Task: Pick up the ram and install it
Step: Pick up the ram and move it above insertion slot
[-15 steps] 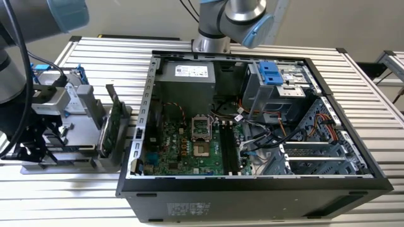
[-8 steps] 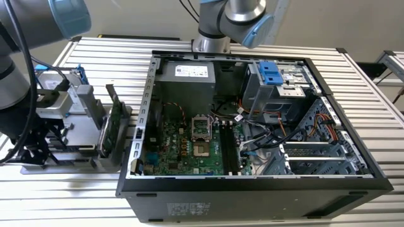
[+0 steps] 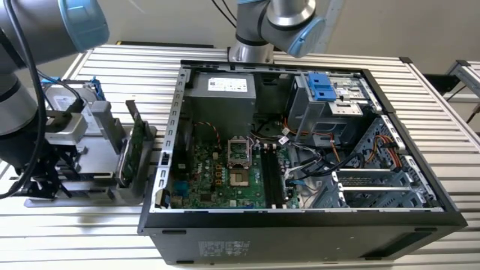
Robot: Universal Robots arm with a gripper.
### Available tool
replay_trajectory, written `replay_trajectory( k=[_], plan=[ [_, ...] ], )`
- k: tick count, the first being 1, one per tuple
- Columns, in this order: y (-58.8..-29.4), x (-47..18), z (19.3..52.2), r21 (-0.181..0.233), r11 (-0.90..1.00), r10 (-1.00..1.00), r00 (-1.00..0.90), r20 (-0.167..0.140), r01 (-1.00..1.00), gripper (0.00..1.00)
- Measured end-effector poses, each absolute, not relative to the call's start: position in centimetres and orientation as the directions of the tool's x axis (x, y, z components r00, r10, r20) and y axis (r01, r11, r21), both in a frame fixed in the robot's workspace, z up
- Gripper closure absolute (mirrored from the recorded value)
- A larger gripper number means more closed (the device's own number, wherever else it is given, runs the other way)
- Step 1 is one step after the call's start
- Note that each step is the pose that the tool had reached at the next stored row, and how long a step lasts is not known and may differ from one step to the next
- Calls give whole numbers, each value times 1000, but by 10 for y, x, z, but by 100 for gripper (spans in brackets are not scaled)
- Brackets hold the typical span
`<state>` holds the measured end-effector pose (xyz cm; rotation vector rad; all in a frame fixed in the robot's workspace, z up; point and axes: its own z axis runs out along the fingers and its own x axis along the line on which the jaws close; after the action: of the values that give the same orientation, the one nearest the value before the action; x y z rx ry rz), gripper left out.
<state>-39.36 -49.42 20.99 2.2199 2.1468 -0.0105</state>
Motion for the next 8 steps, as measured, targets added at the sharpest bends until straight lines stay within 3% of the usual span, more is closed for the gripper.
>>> replay_trajectory(
  k=[8],
  plan=[
    [-494, -397, 203, 34, -33, 998, 34, -44, 999, 0]
  ],
)
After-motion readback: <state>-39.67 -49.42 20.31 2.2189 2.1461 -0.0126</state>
